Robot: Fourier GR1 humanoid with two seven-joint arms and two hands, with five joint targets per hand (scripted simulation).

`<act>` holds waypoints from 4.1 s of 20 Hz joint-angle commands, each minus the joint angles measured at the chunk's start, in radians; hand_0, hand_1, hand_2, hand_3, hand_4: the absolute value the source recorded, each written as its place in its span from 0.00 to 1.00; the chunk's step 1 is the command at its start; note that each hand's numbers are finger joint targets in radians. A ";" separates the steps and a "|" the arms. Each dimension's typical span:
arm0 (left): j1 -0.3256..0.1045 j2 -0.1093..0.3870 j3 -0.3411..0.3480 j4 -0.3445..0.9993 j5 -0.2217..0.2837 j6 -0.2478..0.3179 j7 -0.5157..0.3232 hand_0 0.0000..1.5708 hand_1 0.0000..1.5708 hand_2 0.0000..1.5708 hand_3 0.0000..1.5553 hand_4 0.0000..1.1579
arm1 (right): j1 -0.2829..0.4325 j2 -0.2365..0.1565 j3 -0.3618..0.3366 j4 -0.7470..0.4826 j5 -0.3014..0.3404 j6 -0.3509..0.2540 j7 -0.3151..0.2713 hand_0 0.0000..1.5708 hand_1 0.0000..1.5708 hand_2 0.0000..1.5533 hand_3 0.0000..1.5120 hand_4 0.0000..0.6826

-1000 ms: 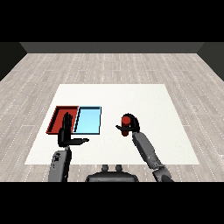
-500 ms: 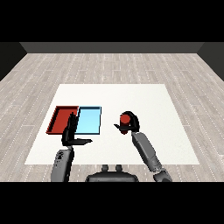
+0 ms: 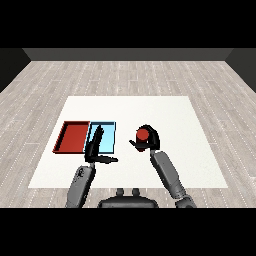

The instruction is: Pick the red can and put it in the red box

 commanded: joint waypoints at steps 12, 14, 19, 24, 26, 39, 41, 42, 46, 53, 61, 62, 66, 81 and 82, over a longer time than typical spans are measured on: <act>-0.070 -0.003 -0.266 0.038 0.054 0.190 0.034 0.00 0.00 0.00 0.00 0.00 | 0.022 0.004 0.110 -0.115 -0.015 -0.035 0.014 0.90 0.90 0.90 0.92 0.94; -0.143 -0.003 -0.236 0.134 0.077 0.183 0.007 0.00 0.00 0.00 0.00 0.00 | -0.082 0.004 0.031 -0.008 -0.024 0.009 0.004 0.88 0.88 0.90 0.92 0.92; -0.163 -0.003 -0.234 0.065 0.055 0.177 0.113 0.00 0.00 0.00 0.00 0.00 | -0.130 0.004 0.197 -0.003 -0.091 -0.140 -0.017 0.89 0.89 0.91 0.93 0.90; -0.292 -0.003 -0.319 0.297 0.149 0.290 -0.009 0.00 0.00 0.00 0.00 0.00 | -0.032 0.004 0.215 -0.103 -0.064 -0.099 -0.004 0.90 0.90 0.92 0.93 0.90; -0.270 -0.003 -0.282 0.261 0.101 0.263 0.042 0.00 0.00 0.00 0.00 0.00 | -0.036 0.004 0.210 -0.077 -0.102 -0.065 -0.027 0.90 0.90 0.92 0.92 0.92; -0.312 -0.003 -0.386 0.258 0.109 0.356 0.062 0.00 0.00 0.00 0.00 0.00 | -0.111 0.004 0.352 -0.094 -0.172 -0.180 -0.040 0.92 0.92 0.92 0.92 0.87; -0.307 -0.003 -0.316 0.274 0.138 0.251 0.045 0.00 0.00 0.00 0.00 0.00 | -0.137 0.004 0.292 -0.044 -0.172 -0.160 -0.058 0.93 0.93 0.93 0.92 0.85; -0.356 -0.003 -0.280 0.292 0.126 0.232 0.075 0.00 0.00 0.00 0.00 0.00 | -0.109 0.004 0.363 -0.131 -0.175 -0.245 -0.013 0.92 0.92 0.93 0.92 0.81; -0.374 -0.003 -0.395 0.334 0.100 0.456 0.081 0.00 0.00 0.00 0.00 0.37 | -0.128 0.003 0.340 -0.149 -0.157 -0.191 0.000 0.95 0.95 0.94 0.93 0.74; -0.401 -0.002 -0.428 0.323 0.169 0.497 0.142 1.00 1.00 0.99 0.93 0.82 | -0.098 0.003 0.336 -0.125 -0.159 -0.156 -0.045 0.95 0.95 0.93 0.92 0.76; -0.350 -0.001 -0.409 0.298 0.107 0.521 0.117 1.00 1.00 0.95 0.87 0.75 | -0.167 0.002 0.339 -0.073 -0.198 -0.187 -0.042 0.96 0.96 0.93 0.92 0.80; -0.356 -0.001 -0.358 0.304 0.099 0.477 0.125 1.00 1.00 0.95 0.86 0.74 | -0.080 0.002 0.281 -0.159 -0.149 -0.122 -0.027 0.97 0.97 0.93 0.92 0.79; -0.312 -0.002 -0.439 0.260 0.099 0.556 0.098 1.00 1.00 0.97 0.92 0.76 | -0.205 0.003 0.333 -0.042 -0.229 -0.188 -0.072 0.96 0.96 0.94 0.92 0.80; -0.293 -0.002 -0.448 0.227 0.127 0.564 0.073 1.00 1.00 1.00 0.96 0.99 | -0.107 0.003 0.351 -0.132 -0.172 -0.145 -0.090 0.00 0.00 0.00 0.00 0.00; -0.366 -0.002 -0.407 0.298 0.146 0.550 0.048 1.00 1.00 1.00 0.96 0.99 | -0.120 0.003 0.332 -0.162 -0.152 -0.135 -0.040 0.00 0.00 0.00 0.00 0.00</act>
